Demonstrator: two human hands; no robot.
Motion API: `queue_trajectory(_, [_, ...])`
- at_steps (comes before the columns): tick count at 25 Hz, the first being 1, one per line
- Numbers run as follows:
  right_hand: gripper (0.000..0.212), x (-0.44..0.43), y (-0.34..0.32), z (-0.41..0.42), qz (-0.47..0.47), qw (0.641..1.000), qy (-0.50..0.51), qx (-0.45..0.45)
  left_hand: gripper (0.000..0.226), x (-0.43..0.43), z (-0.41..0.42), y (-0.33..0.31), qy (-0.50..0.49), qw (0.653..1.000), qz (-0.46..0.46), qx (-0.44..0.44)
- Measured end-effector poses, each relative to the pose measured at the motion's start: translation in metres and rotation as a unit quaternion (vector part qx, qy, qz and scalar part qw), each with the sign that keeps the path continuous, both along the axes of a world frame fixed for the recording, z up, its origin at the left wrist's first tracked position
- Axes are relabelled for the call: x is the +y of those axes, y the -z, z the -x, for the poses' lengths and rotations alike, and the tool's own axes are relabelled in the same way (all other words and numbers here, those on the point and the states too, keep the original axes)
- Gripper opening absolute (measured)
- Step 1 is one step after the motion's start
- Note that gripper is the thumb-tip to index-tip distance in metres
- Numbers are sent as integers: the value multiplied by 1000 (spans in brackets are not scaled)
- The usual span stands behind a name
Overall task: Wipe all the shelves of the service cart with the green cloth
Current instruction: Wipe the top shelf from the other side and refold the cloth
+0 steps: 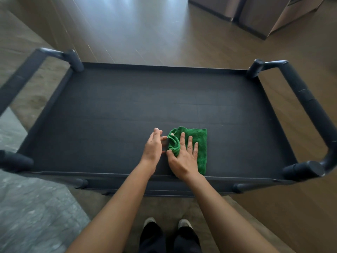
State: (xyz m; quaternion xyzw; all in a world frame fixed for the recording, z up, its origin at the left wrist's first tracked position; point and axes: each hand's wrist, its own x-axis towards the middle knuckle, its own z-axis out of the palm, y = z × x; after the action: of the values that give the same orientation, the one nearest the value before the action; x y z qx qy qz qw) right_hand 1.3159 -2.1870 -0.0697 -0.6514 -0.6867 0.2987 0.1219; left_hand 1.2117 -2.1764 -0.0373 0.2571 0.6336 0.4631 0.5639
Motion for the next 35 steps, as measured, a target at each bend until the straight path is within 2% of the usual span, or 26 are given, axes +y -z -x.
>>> queue_trajectory(4, [85, -4, -2, 38, 1, 1000, -23, 20, 49, -1, 35, 0, 36, 999, 22, 28])
queue_trajectory(8, [82, -4, -4, 45, 1, 1000, -17, 5, 49, -1, 48, -4, 54, 998, 19, 17])
queue_trajectory(11, [68, -4, -1, 44, 1, 999, -35, -7, 48, -5, 43, -1, 32, 999, 13, -4])
queue_trajectory(21, [72, -4, -3, 55, 2, 1000, -8, 22, 42, -13, 48, -5, -22, 996, -5, -84])
queue_trajectory(27, [76, -7, -2, 99, 27, 998, 5, 49, 44, -15, 89, -9, -34, 999, -2, -34])
queue_trajectory(35, [76, -14, -6, 199, 60, 995, -9, 78, 41, -27, 180, -7, -65, 997, -10, 30])
